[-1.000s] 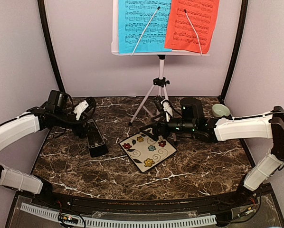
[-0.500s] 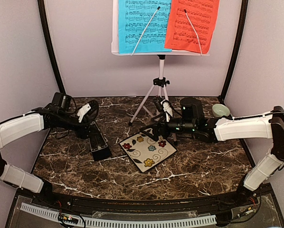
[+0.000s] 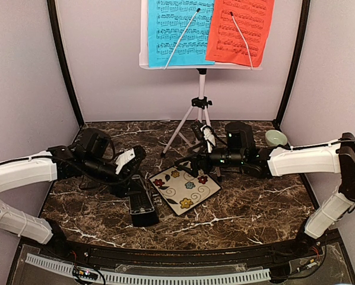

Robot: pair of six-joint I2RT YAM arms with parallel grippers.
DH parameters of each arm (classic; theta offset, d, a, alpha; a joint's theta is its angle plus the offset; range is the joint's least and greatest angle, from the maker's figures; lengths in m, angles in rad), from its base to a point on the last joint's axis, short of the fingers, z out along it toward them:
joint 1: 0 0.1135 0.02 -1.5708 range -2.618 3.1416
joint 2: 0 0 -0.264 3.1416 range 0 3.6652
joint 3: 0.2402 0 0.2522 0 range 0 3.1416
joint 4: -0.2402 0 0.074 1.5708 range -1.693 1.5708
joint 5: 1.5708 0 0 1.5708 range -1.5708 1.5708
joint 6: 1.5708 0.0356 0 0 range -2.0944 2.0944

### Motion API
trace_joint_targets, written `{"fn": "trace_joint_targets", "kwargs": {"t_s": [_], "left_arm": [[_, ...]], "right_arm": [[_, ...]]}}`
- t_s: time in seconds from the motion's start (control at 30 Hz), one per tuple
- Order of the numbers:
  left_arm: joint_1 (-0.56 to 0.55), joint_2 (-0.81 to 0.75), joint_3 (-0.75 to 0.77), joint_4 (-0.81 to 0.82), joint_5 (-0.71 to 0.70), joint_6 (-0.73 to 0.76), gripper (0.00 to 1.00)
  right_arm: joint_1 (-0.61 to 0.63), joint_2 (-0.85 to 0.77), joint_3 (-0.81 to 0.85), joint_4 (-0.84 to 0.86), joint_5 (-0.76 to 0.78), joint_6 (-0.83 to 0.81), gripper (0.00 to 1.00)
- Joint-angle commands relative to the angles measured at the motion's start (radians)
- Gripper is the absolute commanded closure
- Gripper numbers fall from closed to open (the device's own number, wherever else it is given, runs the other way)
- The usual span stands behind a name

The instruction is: Set up the instrument practice props

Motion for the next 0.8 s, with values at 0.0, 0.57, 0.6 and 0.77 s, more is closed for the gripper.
{"fn": "trace_joint_targets", "kwargs": {"t_s": [0.0, 0.57, 0.6, 0.77], "left_arm": [[-0.087, -0.005, 0.026, 0.089, -0.065, -0.048, 0.59], [-0.092, -0.236, 0.018, 0.044, -0.233, -0.087, 0.01], [-0.062, -0.258, 0.013, 0.04, -0.233, -0.102, 0.01], [0.084, -0.337, -0.018, 0.049, -0.232, -0.188, 0.01]], "right_arm": [[0.004, 0.003, 0.021, 0.025, -0.018, -0.004, 0.0], [0.118, 0.071, 0.086, 0.005, -0.104, -0.09, 0.0], [0.135, 0.082, 0.102, -0.008, -0.106, -0.106, 0.0], [0.215, 0.144, 0.188, -0.063, -0.096, -0.168, 0.0]]}}
